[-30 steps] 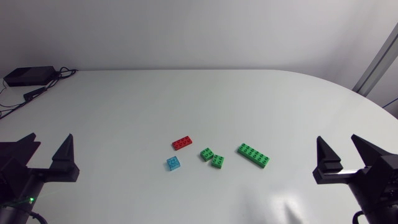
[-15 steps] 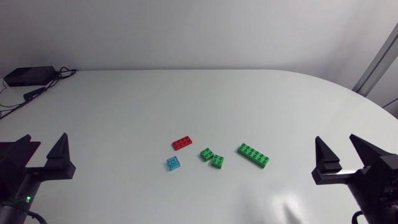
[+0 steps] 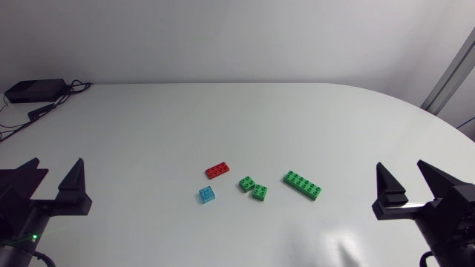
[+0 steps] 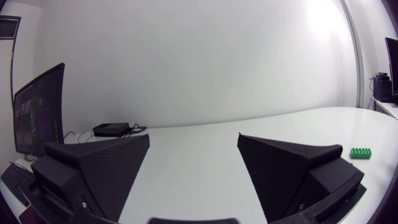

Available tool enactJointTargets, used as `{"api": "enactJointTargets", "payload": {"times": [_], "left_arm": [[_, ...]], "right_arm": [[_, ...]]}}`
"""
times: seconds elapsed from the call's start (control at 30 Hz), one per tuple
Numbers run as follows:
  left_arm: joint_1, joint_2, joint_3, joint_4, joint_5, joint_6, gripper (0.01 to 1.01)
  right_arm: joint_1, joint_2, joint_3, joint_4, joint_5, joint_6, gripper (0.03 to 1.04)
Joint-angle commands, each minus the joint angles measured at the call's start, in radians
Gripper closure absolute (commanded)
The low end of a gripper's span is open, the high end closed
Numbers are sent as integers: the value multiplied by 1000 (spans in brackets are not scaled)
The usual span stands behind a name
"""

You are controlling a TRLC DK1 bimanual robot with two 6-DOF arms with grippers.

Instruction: Separate the duplo bricks

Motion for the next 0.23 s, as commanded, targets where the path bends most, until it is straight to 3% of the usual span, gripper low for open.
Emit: {"api": "enactJointTargets", "payload": {"times": [0.0,0.2], "left_arm": [[-5,-17,-26,20,9,27,43],[-11,-16,-26,3,10,18,43]], "right_arm": [[-9,-10,-41,-4,-4,26,69],[-8,-10,-41,-5,-4,26,70]]}}
